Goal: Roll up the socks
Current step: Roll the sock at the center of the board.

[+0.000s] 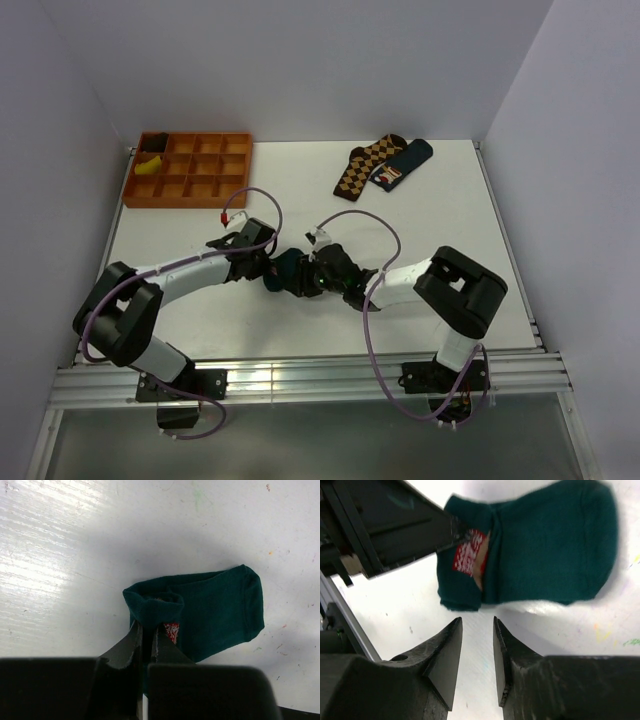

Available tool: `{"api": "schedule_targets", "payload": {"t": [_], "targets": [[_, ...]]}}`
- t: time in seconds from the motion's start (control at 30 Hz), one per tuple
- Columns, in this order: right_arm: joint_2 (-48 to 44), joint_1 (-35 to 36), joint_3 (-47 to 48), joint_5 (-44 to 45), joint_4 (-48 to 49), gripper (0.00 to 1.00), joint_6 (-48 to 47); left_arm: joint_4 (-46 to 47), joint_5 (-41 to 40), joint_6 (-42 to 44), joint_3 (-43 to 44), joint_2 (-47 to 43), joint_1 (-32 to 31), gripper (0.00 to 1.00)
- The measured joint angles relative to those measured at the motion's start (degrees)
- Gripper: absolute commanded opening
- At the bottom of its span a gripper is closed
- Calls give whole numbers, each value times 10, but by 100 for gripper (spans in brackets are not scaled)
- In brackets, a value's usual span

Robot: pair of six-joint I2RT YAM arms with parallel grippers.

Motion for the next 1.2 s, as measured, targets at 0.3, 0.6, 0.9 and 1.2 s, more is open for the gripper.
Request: {"api": "schedule_targets", "payload": {"t": [0.3, 0.6, 0.9, 1.2], "targets": [[-19, -20, 22, 34, -24, 38, -26, -12, 2, 0, -11, -19, 0, 0], [64, -49, 79, 23, -31, 38, -13, -9, 3, 0, -35, -45, 0, 0], [96, -74, 80, -1, 0, 38, 19, 11, 22, -1, -84, -104, 14, 0], [107, -74, 90, -26, 10, 38, 13, 44, 37, -9, -153, -181, 33, 0]]}}
